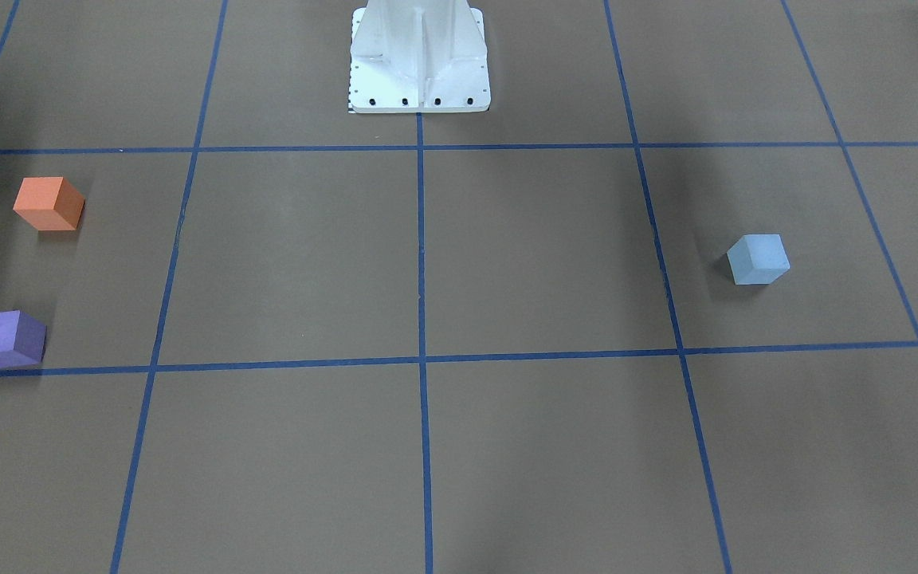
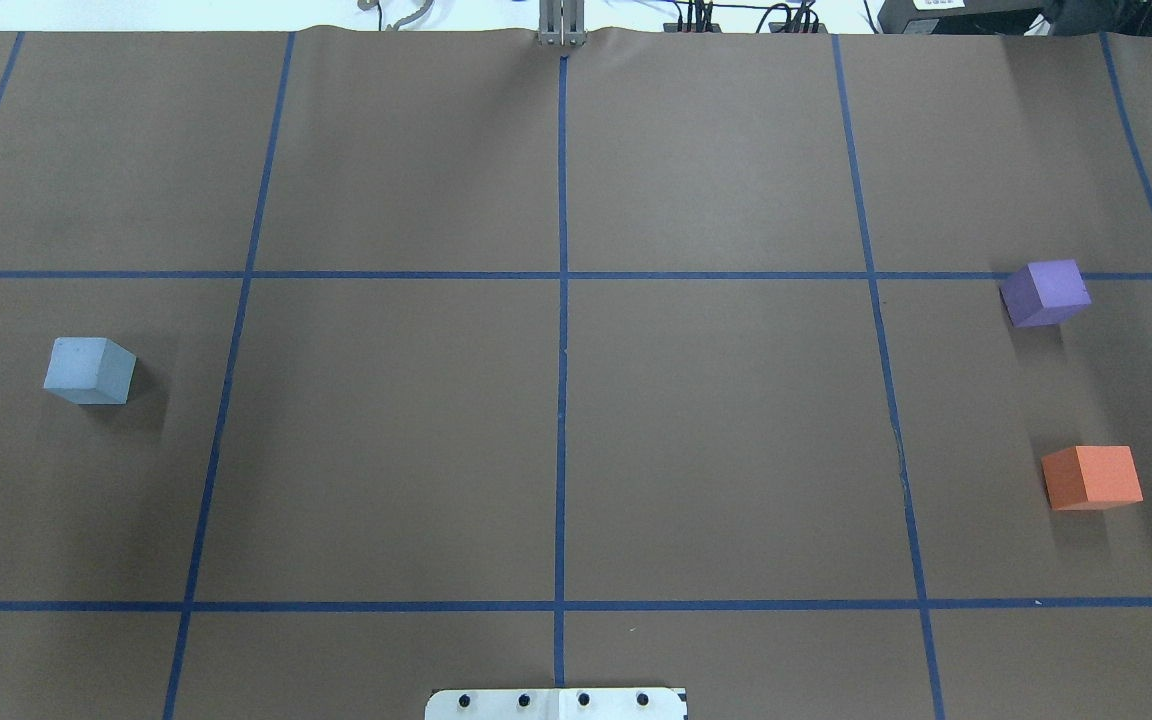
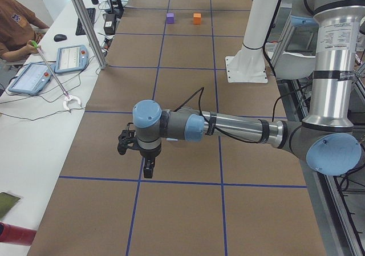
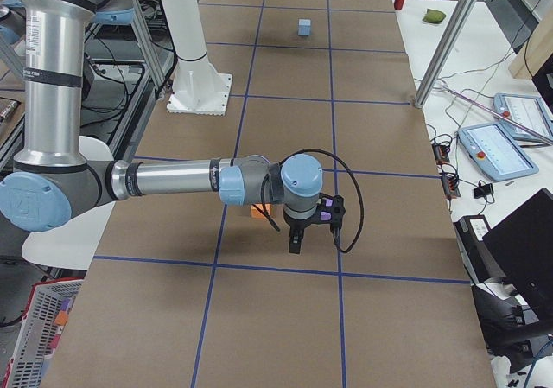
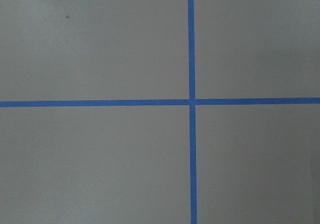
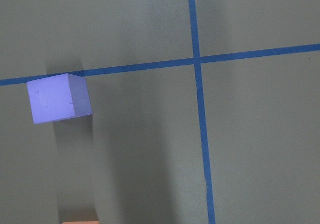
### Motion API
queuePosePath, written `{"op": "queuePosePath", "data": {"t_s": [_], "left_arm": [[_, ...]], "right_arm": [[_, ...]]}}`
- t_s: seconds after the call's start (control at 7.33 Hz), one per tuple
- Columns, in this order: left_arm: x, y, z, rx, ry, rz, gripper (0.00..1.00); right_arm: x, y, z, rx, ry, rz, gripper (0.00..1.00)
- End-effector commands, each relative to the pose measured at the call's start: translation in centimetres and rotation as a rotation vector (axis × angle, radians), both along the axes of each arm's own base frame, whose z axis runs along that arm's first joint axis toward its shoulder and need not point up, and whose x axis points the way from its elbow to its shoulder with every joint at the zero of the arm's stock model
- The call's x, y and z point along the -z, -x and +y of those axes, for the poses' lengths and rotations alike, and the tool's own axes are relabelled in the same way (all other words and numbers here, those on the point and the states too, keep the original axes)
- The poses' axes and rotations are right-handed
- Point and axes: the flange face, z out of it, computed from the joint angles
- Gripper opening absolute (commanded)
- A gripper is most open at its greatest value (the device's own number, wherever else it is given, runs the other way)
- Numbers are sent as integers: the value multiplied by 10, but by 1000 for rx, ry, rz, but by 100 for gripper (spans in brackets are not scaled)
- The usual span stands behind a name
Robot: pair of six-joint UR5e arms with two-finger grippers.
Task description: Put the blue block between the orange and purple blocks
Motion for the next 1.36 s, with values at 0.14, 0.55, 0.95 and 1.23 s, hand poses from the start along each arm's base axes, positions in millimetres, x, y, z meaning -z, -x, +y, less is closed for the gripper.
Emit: {"op": "queuePosePath", "data": {"t_s": [0.14,0.55,0.95,1.23], "left_arm": [[3,-1,1,-2,-7,9,100],[39,-5,-7,-7,-81,20,100],[89,-65,-7,83,-4,67,100],[126,-133,5,85,34,108,100]], "right_arm": [[5,0,-2,0,-11,-1,100],[6,0,-3,0,-12,-1,100],[5,0,-1,0,-12,-5,100],[6,1,-2,2,-17,-5,100]]}}
